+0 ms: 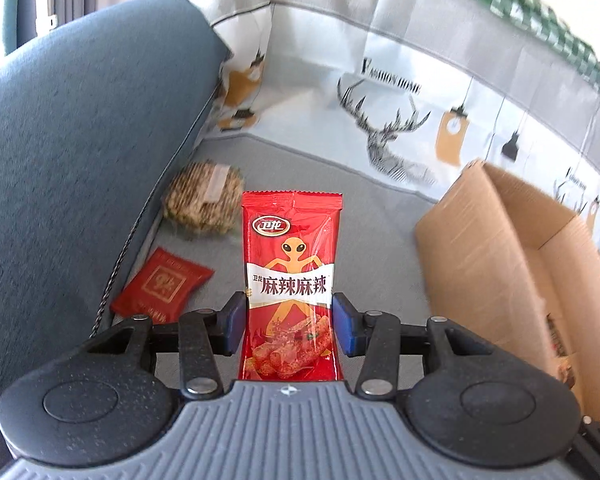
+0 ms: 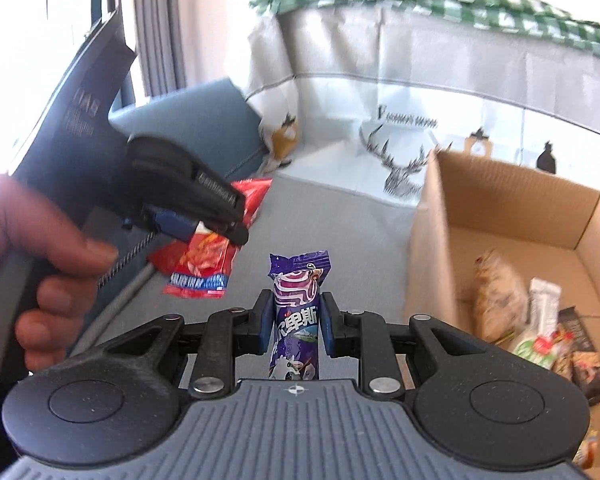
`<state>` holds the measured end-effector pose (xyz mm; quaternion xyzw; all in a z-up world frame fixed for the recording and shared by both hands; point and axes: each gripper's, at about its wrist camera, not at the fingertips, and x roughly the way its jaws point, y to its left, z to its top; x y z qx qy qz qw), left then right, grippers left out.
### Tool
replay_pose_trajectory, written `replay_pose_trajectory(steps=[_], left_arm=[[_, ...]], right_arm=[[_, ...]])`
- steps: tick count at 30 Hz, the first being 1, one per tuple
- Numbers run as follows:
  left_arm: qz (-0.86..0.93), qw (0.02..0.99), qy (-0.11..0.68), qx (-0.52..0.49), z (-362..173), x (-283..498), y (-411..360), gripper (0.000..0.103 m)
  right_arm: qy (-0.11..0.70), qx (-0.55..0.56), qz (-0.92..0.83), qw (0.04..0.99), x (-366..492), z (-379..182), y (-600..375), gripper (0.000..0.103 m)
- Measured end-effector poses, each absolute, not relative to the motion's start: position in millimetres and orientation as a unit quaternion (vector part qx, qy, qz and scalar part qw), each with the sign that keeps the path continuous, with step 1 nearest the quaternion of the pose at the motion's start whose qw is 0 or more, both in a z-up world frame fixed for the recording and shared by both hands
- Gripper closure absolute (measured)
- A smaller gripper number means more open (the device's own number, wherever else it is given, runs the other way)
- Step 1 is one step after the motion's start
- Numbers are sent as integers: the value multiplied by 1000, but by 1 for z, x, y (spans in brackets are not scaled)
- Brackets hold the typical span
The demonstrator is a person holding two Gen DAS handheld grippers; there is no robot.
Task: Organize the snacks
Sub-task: 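Carry the purple bar and red pack with both tools over the box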
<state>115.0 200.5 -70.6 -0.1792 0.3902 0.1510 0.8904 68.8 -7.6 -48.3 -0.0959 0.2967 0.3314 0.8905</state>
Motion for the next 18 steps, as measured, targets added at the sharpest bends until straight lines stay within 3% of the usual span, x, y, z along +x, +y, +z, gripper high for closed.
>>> replay_pose_trajectory(steps=[18], left_arm=[[129, 917, 330, -181, -48, 145, 180, 53]], right_arm=[[254, -56, 312, 914, 97, -5, -28, 78]])
